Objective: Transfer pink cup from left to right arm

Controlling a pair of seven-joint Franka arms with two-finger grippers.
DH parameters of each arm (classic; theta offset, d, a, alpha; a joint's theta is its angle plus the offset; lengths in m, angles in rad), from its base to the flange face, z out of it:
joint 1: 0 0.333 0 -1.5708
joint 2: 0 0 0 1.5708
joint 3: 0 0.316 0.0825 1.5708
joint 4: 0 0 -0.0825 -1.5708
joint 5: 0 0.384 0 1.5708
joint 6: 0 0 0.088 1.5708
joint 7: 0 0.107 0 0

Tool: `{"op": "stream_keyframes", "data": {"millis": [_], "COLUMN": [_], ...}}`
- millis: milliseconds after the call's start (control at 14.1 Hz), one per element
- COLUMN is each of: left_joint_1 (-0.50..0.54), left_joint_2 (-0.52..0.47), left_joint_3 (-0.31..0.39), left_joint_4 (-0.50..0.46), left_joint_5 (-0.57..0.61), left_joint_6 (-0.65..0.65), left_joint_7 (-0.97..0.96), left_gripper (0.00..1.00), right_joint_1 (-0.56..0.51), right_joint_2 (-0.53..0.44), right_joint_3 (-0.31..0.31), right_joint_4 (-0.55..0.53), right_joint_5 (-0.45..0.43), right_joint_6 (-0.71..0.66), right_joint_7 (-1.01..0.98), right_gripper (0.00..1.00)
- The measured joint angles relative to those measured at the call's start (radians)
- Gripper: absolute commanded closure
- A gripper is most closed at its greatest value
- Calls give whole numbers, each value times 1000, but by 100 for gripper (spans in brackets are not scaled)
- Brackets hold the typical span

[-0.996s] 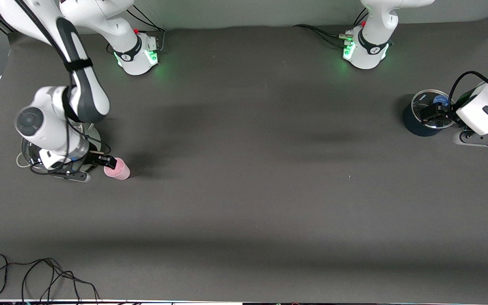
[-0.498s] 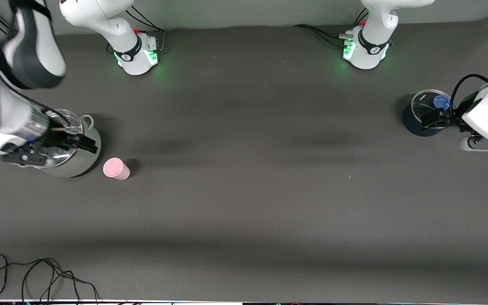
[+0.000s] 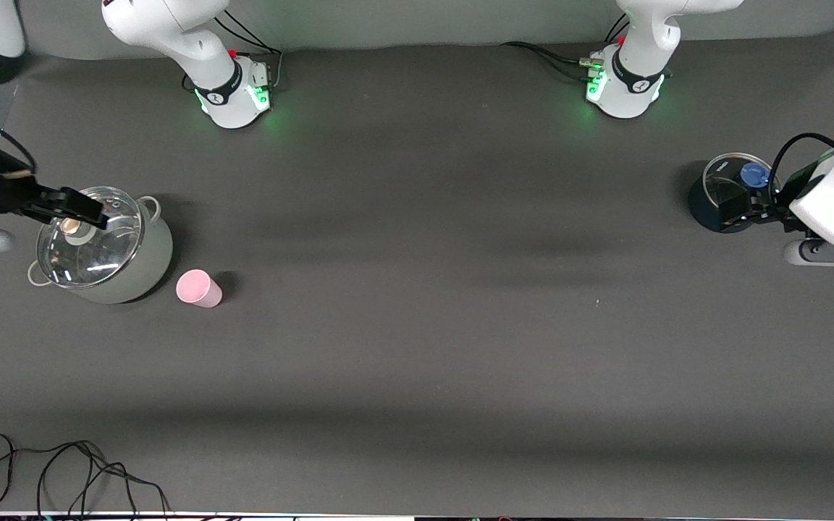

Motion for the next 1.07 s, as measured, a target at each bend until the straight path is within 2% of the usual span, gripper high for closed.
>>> {"op": "stream_keyframes", "data": {"millis": [1067], "left_joint_1": [1], "left_joint_2": [-5], "left_joint_3": [6], "left_joint_4": [0], "left_joint_5": [0], "left_joint_6": [-10], "left_joint_7": [6], "left_gripper": [0], "right_joint_1": [-1], "right_joint_2": [14], "right_joint_3": [-10], "right_joint_4": [8], "right_joint_5": [0], "right_joint_6": [0], "right_joint_7": [-22], "right_gripper": [0]}}
